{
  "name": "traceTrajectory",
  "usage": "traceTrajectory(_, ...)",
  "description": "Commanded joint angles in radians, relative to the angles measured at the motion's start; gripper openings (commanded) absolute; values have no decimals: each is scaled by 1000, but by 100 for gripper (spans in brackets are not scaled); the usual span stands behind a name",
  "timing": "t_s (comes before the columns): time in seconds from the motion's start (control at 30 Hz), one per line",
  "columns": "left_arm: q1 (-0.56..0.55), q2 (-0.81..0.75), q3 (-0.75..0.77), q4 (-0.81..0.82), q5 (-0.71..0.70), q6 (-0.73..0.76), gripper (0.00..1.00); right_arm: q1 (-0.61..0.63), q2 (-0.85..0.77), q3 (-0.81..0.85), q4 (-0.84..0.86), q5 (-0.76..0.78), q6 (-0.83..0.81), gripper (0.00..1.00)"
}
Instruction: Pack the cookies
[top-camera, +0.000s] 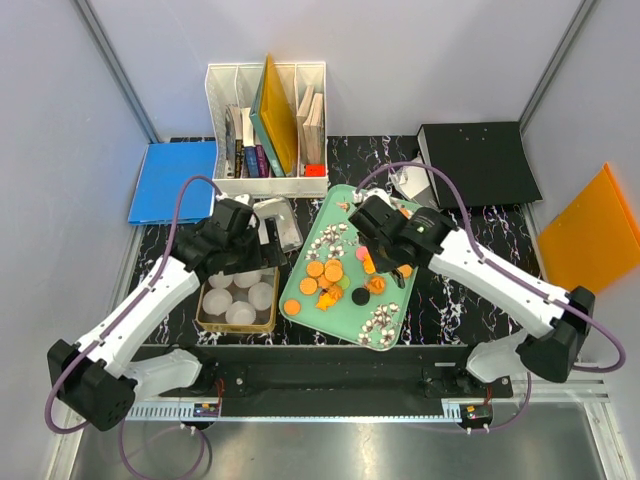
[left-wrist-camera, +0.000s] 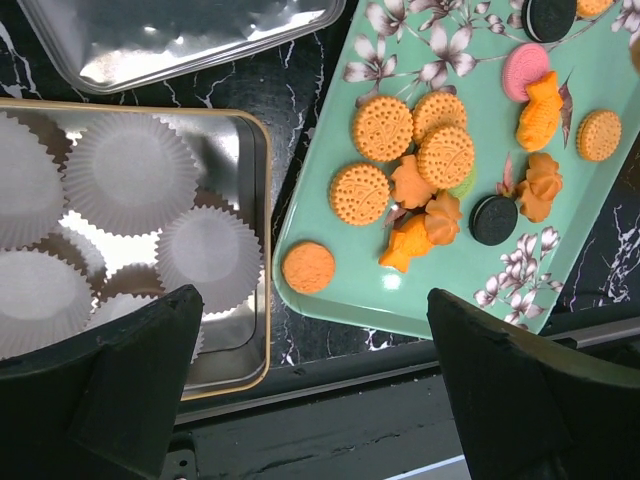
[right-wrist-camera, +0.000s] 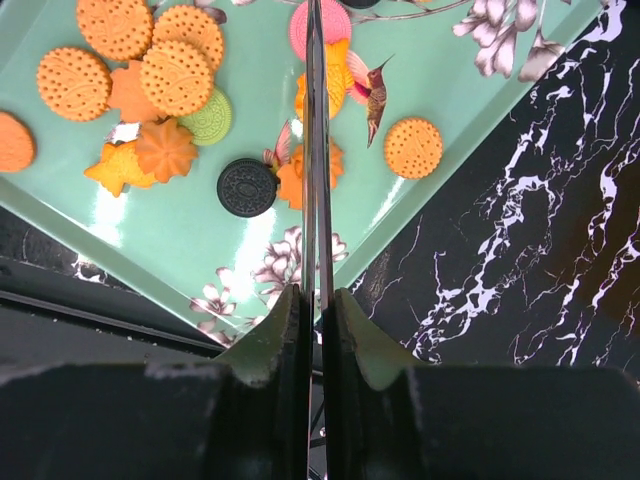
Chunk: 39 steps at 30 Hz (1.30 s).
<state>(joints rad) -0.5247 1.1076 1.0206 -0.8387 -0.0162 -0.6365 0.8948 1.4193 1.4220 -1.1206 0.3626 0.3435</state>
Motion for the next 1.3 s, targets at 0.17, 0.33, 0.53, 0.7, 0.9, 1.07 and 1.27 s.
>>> traceTrajectory(0.17, -5, -17, 21, 1, -34, -5, 99, 1, -181, -66, 2, -146, 49, 34)
traceTrajectory(0.33, -5, -8, 21, 0, -34, -8, 99, 18, -168, -98, 21, -175, 51, 48)
traceTrajectory(0.53, -5, -37, 9, -7, -44, -23, 99, 58, -96, -95, 70, -220, 35, 51)
traceTrajectory(0.7, -4, -64, -10, -25, -51, -32, 99, 62, -66, -116, 127, -284, 23, 58)
traceTrajectory(0.9, -5, -91, -10, -51, -73, -26, 99, 62, -17, -141, 154, -297, 8, 60)
traceTrajectory(1.07, -4, -100, -5, -63, -87, -23, 99, 62, 20, -144, 174, -294, -9, 59)
traceTrajectory(1.27, -4, -100, -8, -73, -90, -22, 99, 61, 47, -150, 183, -275, -18, 57)
